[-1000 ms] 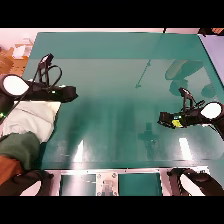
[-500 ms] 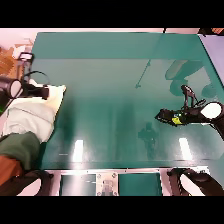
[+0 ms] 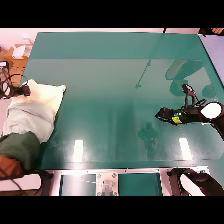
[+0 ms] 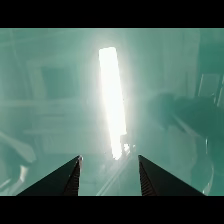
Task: Fold the shirts.
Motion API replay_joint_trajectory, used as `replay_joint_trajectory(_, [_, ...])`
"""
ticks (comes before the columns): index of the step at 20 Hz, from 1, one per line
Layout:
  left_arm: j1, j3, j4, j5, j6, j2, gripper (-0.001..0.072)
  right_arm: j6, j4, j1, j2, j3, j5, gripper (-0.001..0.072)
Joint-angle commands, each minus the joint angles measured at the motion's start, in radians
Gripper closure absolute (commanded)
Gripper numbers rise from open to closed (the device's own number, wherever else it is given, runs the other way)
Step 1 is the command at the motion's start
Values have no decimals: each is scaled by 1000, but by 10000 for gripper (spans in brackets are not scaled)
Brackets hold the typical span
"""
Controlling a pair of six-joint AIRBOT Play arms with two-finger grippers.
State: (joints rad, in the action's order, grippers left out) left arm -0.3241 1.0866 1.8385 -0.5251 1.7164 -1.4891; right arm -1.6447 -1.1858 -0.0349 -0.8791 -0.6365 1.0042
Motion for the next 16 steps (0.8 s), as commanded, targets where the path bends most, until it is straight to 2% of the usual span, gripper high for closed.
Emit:
replay_joint_trajectory(1, [-21, 105, -71, -31, -58, -141, 244, 0, 0, 0, -1, 0, -2, 284])
replay_joint_trajectory(2, [-21, 112, -75, -57, -60, -145, 523, 0, 0, 0, -1, 0, -2, 284])
replay_joint_trajectory(3, [-21, 120, -80, -85, -71, -144, 687, 0, 0, 0, -1, 0, -2, 285])
replay_joint_trajectory(5, [-21, 165, -152, -156, -151, -143, 688, 0, 0, 0, -1, 0, -2, 293])
replay_joint_trajectory(6, [-21, 194, -214, -189, -206, -136, 688, 0, 0, 0, -1, 0, -2, 328])
replay_joint_trajectory(7, [-18, 233, -306, -221, -267, -122, 689, 0, 0, 0, -1, 0, -2, 365])
replay_joint_trajectory(10, [32, 380, -575, -346, -447, -48, 689, 0, 0, -1, -1, -10, -2, 369])
replay_joint_trajectory(11, [66, 432, -636, -392, -481, -18, 689, 0, 0, -1, -1, -20, -2, 436])
replay_joint_trajectory(12, [113, 483, -697, -443, -498, 14, 689, 2, 0, -1, -1, -31, -2, 460])
replay_joint_trajectory(16, [356, 562, -853, -566, -494, 102, 688, 53, -8, -1, -1, -92, -2, 461])
